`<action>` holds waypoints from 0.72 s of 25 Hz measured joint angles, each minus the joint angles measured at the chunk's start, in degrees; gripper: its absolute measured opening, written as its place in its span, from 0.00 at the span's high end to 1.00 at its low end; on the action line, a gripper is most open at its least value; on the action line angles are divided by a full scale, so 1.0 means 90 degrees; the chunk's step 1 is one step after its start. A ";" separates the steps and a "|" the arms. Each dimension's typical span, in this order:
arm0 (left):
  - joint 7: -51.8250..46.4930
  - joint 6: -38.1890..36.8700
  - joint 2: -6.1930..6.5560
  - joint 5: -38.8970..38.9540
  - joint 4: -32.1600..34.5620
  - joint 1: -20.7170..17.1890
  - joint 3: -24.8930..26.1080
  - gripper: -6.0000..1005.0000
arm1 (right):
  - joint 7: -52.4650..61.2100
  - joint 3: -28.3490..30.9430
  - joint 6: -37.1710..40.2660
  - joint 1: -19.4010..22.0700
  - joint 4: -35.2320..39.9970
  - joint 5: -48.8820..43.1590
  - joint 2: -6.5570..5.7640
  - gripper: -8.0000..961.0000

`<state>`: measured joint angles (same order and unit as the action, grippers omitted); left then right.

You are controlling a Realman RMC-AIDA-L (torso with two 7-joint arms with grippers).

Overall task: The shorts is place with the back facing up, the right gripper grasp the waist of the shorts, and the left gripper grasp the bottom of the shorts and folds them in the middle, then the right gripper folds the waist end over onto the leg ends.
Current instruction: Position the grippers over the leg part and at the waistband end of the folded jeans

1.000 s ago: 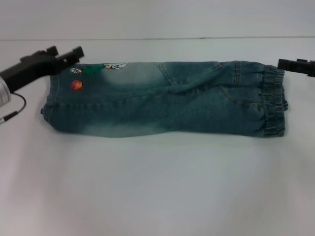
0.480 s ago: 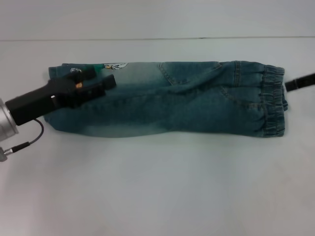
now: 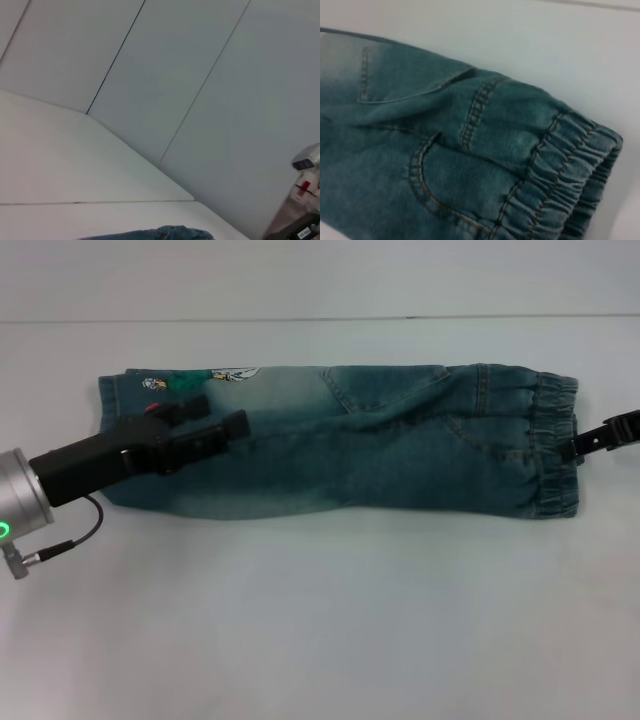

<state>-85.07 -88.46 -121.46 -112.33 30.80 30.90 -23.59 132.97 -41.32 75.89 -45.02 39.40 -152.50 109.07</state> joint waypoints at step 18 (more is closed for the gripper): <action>0.0035 0.0065 -0.0030 0.0001 -0.0104 -0.0025 -0.0054 0.07 | -0.0144 0.0004 -0.0427 -0.0025 -0.0256 0.0121 0.0248 0.15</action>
<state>-84.76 -87.88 -121.72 -112.32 29.86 30.68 -24.08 131.68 -41.28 72.05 -45.25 37.09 -151.42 111.30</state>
